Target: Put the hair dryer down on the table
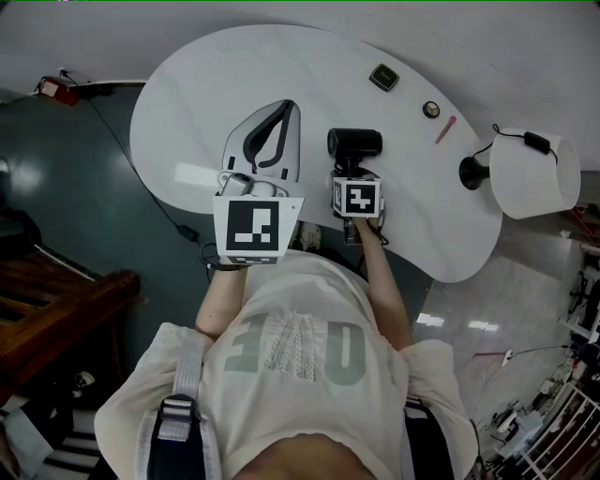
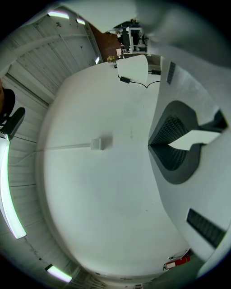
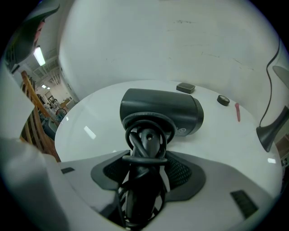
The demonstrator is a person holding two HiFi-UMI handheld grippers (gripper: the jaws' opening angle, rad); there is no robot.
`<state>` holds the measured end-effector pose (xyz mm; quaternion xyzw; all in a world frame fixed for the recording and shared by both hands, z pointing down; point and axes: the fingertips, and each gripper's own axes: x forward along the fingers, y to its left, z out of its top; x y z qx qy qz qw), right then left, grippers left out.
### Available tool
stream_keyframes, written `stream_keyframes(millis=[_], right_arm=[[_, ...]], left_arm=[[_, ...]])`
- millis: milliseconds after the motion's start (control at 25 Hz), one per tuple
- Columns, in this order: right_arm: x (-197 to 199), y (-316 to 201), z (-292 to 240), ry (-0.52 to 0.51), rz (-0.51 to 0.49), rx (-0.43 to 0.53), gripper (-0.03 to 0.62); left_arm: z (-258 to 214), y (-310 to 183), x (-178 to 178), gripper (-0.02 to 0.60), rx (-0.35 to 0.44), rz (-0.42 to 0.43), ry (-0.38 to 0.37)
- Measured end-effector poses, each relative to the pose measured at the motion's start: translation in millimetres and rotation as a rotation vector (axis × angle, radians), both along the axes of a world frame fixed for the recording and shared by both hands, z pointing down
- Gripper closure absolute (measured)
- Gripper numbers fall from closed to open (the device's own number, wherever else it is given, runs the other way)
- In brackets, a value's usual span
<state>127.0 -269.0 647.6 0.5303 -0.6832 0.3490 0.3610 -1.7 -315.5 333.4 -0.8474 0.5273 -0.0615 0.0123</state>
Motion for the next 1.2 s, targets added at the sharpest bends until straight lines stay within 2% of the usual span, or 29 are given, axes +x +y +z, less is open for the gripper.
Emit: stream_keyframes(millis=[280,680,960,1080,1200], right_arm=[[-6.3,2.2,0.8,-0.033,-0.037,-0.013,0.313],[-7.8,0.0,-3.4,-0.037,-0.034,-0.010,0.309],[-8.1,-22.8,-66.4,-0.040,-0.026,0.179,0.310],[-7.3,-40.1,-116.2,-0.042,-0.016,0.309,0.310],[-5.0,-56.7,-182.6,-0.069,0.014,0.483,0.310]], left_arm=[[2.9,0.2,0.7,0.575,-0.006,0.005,-0.002],[3.4,0.0,2.4,0.575,-0.010,0.008,-0.002],[2.1,0.1,-2.9,0.575,-0.008,0.003,-0.005],[0.3,-0.8,-5.1,0.575,-0.002,-0.003,-0.002],[-4.1,-0.6,-4.3,0.575,0.013,-0.003,0.005]])
